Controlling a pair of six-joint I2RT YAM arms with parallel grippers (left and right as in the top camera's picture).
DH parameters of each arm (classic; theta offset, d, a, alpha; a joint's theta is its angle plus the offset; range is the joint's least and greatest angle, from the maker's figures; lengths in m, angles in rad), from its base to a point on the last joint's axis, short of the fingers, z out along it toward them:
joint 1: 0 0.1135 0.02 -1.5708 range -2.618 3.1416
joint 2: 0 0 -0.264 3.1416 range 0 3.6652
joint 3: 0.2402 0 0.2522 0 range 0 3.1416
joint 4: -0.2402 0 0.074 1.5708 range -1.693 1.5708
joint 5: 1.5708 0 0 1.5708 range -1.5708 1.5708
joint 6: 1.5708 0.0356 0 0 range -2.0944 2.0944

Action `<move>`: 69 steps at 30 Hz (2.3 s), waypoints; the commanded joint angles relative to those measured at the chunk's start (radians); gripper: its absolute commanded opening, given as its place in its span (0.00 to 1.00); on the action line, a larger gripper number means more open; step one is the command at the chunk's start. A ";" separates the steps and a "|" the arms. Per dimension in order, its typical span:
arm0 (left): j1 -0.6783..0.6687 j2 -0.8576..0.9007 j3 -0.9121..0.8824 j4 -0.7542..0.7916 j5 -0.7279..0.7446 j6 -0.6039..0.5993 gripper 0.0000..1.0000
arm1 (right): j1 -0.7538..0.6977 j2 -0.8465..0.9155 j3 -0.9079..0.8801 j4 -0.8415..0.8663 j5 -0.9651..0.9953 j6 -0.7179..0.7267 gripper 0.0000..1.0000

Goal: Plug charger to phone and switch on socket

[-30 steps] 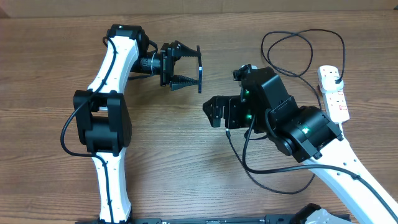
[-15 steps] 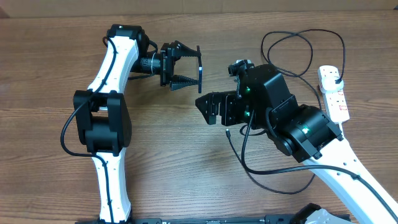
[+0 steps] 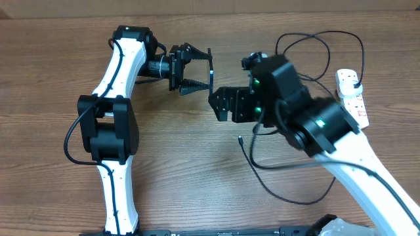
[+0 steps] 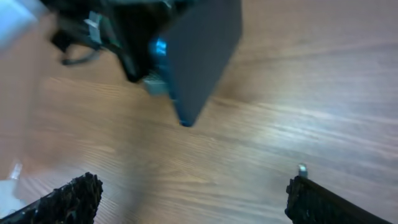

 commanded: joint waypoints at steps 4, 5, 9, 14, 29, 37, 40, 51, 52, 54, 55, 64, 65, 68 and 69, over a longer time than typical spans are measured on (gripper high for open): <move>0.010 -0.002 0.024 -0.003 0.048 -0.005 0.76 | 0.006 0.144 0.197 -0.117 0.041 0.016 0.96; 0.010 -0.002 0.024 -0.003 0.048 -0.005 0.76 | 0.011 0.153 0.212 -0.121 0.050 0.016 0.96; 0.010 -0.002 0.024 -0.002 0.047 -0.008 0.76 | 0.044 0.159 0.222 -0.109 0.097 0.014 0.96; 0.010 -0.002 0.024 -0.002 0.047 -0.024 0.77 | 0.106 0.159 0.222 -0.111 0.282 0.045 0.92; 0.010 -0.002 0.024 -0.002 0.047 -0.023 0.76 | 0.179 0.159 0.222 -0.093 0.489 0.114 0.91; 0.010 -0.002 0.024 -0.002 0.047 -0.023 0.76 | 0.228 0.203 0.221 -0.040 0.522 0.051 0.84; 0.010 -0.002 0.024 -0.003 0.048 -0.023 0.75 | 0.246 0.231 0.221 -0.034 0.589 0.095 0.83; 0.010 -0.002 0.024 -0.002 0.047 -0.023 0.76 | 0.245 0.316 0.221 -0.019 0.676 0.114 0.78; 0.010 -0.002 0.024 -0.002 0.048 -0.023 0.76 | 0.245 0.316 0.221 -0.019 0.685 0.114 0.75; 0.010 -0.002 0.024 -0.002 0.047 -0.023 0.76 | 0.245 0.316 0.221 -0.016 0.684 0.114 0.72; 0.010 -0.002 0.024 -0.002 0.048 -0.023 0.76 | 0.245 0.316 0.221 -0.014 0.684 0.114 0.72; 0.010 -0.002 0.024 -0.003 0.048 -0.023 0.76 | 0.244 0.319 0.213 0.024 0.703 0.115 0.71; 0.010 -0.002 0.024 -0.005 0.048 -0.023 0.76 | 0.244 0.319 0.206 0.026 0.720 0.115 0.71; 0.010 -0.002 0.024 -0.005 0.048 -0.023 0.76 | 0.244 0.319 0.202 0.026 0.743 0.115 0.66; 0.010 -0.002 0.024 -0.005 0.048 -0.023 0.76 | 0.244 0.319 0.202 0.029 0.743 0.115 0.65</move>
